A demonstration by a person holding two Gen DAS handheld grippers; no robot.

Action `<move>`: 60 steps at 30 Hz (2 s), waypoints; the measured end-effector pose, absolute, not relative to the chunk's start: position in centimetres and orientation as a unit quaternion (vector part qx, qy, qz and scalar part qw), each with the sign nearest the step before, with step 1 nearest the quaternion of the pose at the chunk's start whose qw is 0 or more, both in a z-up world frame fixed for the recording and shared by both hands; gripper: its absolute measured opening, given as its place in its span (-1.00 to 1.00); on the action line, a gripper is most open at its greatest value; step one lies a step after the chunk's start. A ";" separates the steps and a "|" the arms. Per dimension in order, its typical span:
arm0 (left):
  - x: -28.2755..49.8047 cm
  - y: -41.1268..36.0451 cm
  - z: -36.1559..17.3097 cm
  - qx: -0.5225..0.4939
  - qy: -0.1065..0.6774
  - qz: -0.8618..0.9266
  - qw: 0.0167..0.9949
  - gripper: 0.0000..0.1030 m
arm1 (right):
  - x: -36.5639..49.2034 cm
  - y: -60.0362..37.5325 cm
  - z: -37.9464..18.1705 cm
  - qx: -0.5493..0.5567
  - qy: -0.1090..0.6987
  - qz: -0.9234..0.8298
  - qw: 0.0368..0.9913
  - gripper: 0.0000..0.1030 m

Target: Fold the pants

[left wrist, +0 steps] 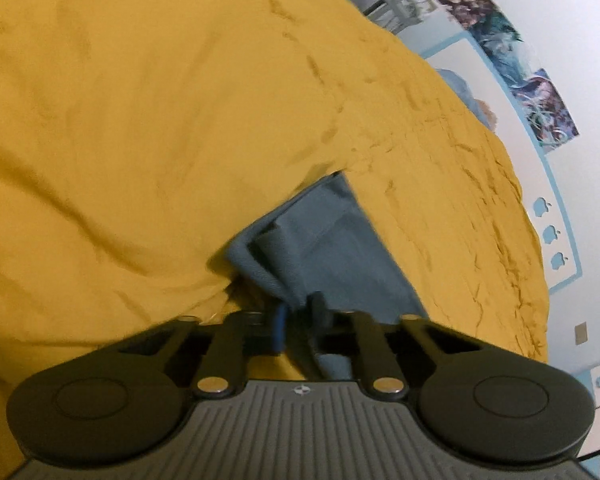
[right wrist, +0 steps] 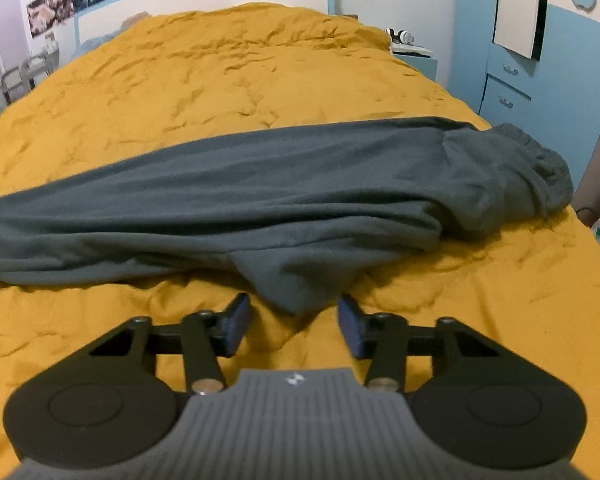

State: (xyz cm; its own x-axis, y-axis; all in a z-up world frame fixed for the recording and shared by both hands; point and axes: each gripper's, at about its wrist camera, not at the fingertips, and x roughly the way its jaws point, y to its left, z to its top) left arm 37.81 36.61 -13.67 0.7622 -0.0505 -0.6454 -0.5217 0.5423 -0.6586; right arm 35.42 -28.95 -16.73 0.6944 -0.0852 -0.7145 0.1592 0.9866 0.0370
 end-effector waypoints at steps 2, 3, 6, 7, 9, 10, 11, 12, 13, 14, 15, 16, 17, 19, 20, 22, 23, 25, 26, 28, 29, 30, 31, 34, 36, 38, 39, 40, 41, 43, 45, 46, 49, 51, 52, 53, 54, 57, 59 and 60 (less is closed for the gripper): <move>37.3 36.2 -12.4 -0.435 0.304 0.136 0.837 -0.91 | 35.7 -29.4 -16.5 0.054 0.387 -0.058 0.919 -1.00; 37.1 35.9 -11.4 -0.420 0.299 0.131 0.847 -0.91 | 35.5 -29.6 -16.1 0.055 0.383 -0.056 0.920 -1.00; 36.8 35.8 -9.4 -0.384 0.302 0.131 0.863 -0.91 | 34.8 -30.4 -14.2 0.052 0.377 -0.048 0.924 -1.00; 36.7 35.9 -9.2 -0.373 0.312 0.136 0.863 -0.91 | 34.5 -30.6 -13.8 0.050 0.379 -0.045 0.923 -1.00; 37.1 35.8 -9.4 -0.348 0.333 0.144 0.864 -0.91 | 34.3 -31.1 -13.4 0.049 0.390 -0.036 0.919 -1.00; 37.2 35.7 -9.8 -0.342 0.344 0.148 0.862 -0.91 | 34.2 -31.4 -13.6 0.052 0.400 -0.031 0.915 -1.00; 37.2 35.6 -10.3 -0.343 0.351 0.151 0.858 -0.91 | 34.2 -31.5 -13.9 0.053 0.409 -0.024 0.911 -1.00; 37.3 35.4 -10.7 -0.346 0.356 0.156 0.854 -0.91 | 34.3 -31.7 -14.5 0.054 0.415 -0.019 0.908 -1.00; 37.3 35.3 -11.0 -0.347 0.356 0.160 0.853 -0.91 | 34.3 -31.9 -15.0 0.061 0.418 -0.013 0.906 -1.00; 37.4 35.2 -11.2 -0.351 0.355 0.162 0.851 -0.91 | 34.3 -32.2 -15.2 0.071 0.421 -0.002 0.904 -1.00; 37.5 35.1 -11.3 -0.352 0.355 0.163 0.851 -0.91 | 34.2 -32.7 -15.3 0.084 0.425 0.010 0.901 -0.93; 37.7 35.0 -11.3 -0.349 0.357 0.165 0.851 -0.91 | 33.9 -33.4 -14.9 0.096 0.422 0.017 0.901 -0.82; 37.7 34.8 -11.3 -0.346 0.359 0.166 0.851 -0.91 | 33.5 -34.1 -14.5 0.102 0.416 0.020 0.903 -0.43; 37.2 34.8 -11.2 -0.342 0.361 0.167 0.851 -0.91 | 32.8 -36.7 -13.3 0.125 0.395 0.019 0.910 -0.27; 37.3 34.7 -11.2 -0.339 0.362 0.169 0.852 -0.91 | 32.6 -38.4 -12.7 0.142 0.385 0.014 0.912 -0.26; 37.4 34.7 -11.2 -0.339 0.364 0.174 0.850 -0.91 | 32.7 -42.9 -11.7 0.180 0.359 -0.017 0.916 -0.19; 37.4 34.6 -11.3 -0.340 0.365 0.178 0.848 -0.91 | 33.0 -44.9 -11.5 0.199 0.349 -0.033 0.915 -0.10; 37.5 34.5 -11.5 -0.341 0.366 0.184 0.846 -0.91 | 33.8 -49.7 -12.0 0.255 0.331 -0.064 0.906 -0.01; 37.5 34.4 -11.5 -0.339 0.367 0.187 0.846 -0.91 | 34.2 -52.3 -12.8 0.300 0.328 -0.081 0.892 0.04; 37.7 34.2 -11.6 -0.335 0.367 0.192 0.846 -0.91 | 34.8 -56.6 -15.1 0.409 0.317 -0.095 0.850 0.10; 37.8 34.1 -11.6 -0.335 0.366 0.194 0.847 -0.91 | 34.8 -58.5 -16.4 0.462 0.300 -0.101 0.828 0.10; 37.9 34.1 -11.6 -0.334 0.366 0.196 0.847 -0.91 | 34.8 -60.0 -17.7 0.502 0.284 -0.102 0.811 0.10; 38.0 34.0 -11.7 -0.334 0.366 0.198 0.846 -0.91 | 34.9 -61.3 -19.0 0.530 0.273 -0.101 0.796 0.10; 38.2 33.7 -11.9 -0.328 0.366 0.204 0.847 -0.91 | 35.8 -63.3 -22.0 0.577 0.248 -0.096 0.772 0.08; 38.5 33.6 -12.0 -0.324 0.366 0.207 0.847 -0.91 | 36.5 -63.8 -23.4 0.596 0.232 -0.095 0.763 -0.03; 38.7 33.5 -12.1 -0.325 0.366 0.211 0.846 -0.91 | 37.5 -63.9 -24.3 0.607 0.216 -0.090 0.760 -0.08; 38.7 33.5 -12.0 -0.327 0.364 0.213 0.846 -0.91 | 37.6 -64.2 -24.5 0.609 0.212 -0.092 0.759 -0.25; 38.6 33.6 -11.9 -0.329 0.362 0.214 0.846 -0.91 | 37.8 -64.3 -24.3 0.603 0.210 -0.092 0.764 -0.34; 38.6 33.7 -11.6 -0.328 0.361 0.216 0.846 -0.91 | 38.0 -64.4 -23.8 0.594 0.213 -0.089 0.770 -0.54; 38.8 34.1 -11.0 -0.328 0.359 0.213 0.848 -0.91 | 38.8 -64.7 -22.0 0.564 0.215 -0.085 0.793 -0.72; 39.2 34.6 -10.3 -0.312 0.360 0.211 0.853 -0.90 | 39.6 -65.0 -19.6 0.504 0.230 -0.088 0.828 -0.77; 39.3 34.8 -10.2 -0.308 0.361 0.212 0.854 -0.90 | 40.1 -65.3 -18.7 0.473 0.247 -0.097 0.840 -0.77; 39.8 34.8 -10.7 -0.307 0.370 0.220 0.849 -0.91 | 41.8 -66.4 -18.4 0.441 0.291 -0.109 0.842 -0.80; 39.9 34.4 -11.2 -0.300 0.377 0.221 0.848 -0.91 | 42.5 -66.6 -19.5 0.438 0.321 -0.119 0.831 -0.79; 39.7 34.4 -11.3 -0.305 0.371 0.221 0.849 -0.92 | 42.5 -66.6 -20.0 0.435 0.329 -0.122 0.829 -0.79; 39.5 34.5 -11.3 -0.311 0.367 0.218 0.849 -0.92 | 42.1 -66.7 -20.2 0.438 0.328 -0.123 0.828 -0.78; 39.3 34.6 -11.3 -0.316 0.365 0.213 0.849 -0.91 | 41.6 -66.7 -20.3 0.444 0.325 -0.119 0.826 -0.71; 38.8 34.9 -10.9 -0.322 0.359 0.197 0.854 -0.91 | 40.4 -66.6 -20.0 0.436 0.324 -0.123 0.831 -0.33; 38.4 35.1 -10.3 -0.333 0.350 0.189 0.855 -0.91 | 39.6 -65.9 -18.9 0.419 0.323 -0.128 0.839 -0.30; 38.3 35.1 -10.0 -0.338 0.347 0.187 0.855 -0.91 | 38.9 -65.2 -17.9 0.403 0.323 -0.130 0.846 -0.30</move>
State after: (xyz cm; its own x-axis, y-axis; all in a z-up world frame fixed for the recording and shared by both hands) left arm 38.26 35.09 -10.05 0.6892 0.0851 -0.7196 -0.5539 0.7021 -0.4474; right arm 38.93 -65.22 -17.88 0.7572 0.0406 -0.6519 0.4804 0.6416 0.5979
